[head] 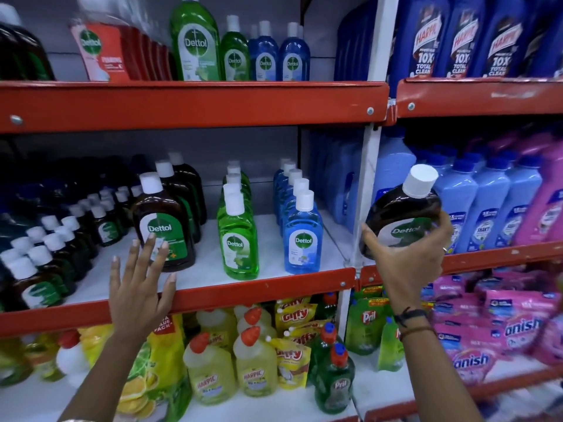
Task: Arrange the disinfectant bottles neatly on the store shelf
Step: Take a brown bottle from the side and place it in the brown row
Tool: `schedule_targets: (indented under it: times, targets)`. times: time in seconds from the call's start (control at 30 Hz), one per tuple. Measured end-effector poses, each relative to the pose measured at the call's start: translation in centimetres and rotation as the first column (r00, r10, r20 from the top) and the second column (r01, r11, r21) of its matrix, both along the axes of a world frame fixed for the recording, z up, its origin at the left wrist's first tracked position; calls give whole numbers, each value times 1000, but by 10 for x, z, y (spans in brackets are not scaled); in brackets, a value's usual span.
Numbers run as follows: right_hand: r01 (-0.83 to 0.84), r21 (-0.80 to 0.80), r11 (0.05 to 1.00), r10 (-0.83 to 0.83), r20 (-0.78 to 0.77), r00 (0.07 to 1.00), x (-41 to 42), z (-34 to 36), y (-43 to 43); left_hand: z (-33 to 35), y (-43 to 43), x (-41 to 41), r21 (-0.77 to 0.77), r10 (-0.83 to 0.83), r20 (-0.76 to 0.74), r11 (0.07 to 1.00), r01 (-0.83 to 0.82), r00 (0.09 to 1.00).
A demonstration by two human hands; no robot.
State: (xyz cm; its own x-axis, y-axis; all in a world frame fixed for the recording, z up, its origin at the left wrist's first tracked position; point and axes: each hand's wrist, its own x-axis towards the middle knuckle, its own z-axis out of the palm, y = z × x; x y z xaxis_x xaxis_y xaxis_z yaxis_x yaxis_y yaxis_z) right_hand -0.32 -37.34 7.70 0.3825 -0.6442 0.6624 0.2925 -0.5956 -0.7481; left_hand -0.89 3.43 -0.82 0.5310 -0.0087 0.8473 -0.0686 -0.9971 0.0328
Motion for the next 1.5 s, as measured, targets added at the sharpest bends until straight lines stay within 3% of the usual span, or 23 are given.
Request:
schedule_targets:
  times: [0.1, 0.23, 0.5, 0.87, 1.2, 1.33, 1.4, 1.43, 1.5]
  targets:
    - [-23, 18, 1000, 22, 26, 999, -27, 11, 34, 2, 5, -5, -22, -17, 10, 1000, 17, 1000]
    - [-195, 80, 978, 193, 30, 981, -55, 22, 96, 6, 34, -13, -89, 35, -25, 995, -37, 999]
    - [-483, -1, 876, 481, -85, 873, -66, 31, 237, 10, 89, -18, -30, 114, -113, 993, -118, 987]
    - [-438, -16, 899, 403, -361, 841, -16, -1, 338, 7, 101, -18, -2, 62, -59, 998, -62, 996]
    - [-410, -125, 903, 338, -382, 860, -6, -11, 355, 4, 104, -17, -7, 17, -51, 1000, -18, 999]
    - [-444, -151, 883, 362, -383, 850, -6, -15, 350, 13, 93, -23, -169, -58, -95, 985, 41, 994]
    - [-594, 14, 804, 570, -302, 764, -7, -21, 341, 19, 78, -28, -373, -212, -56, 911, 176, 976]
    - [-685, 142, 714, 697, -227, 680, -8, -24, 335, 22, 67, -32, -510, -327, -17, 816, 273, 945]
    - [-793, 345, 502, 860, -105, 499, -9, -26, 323, 31, 40, -40, -746, -513, 80, 537, 392, 855]
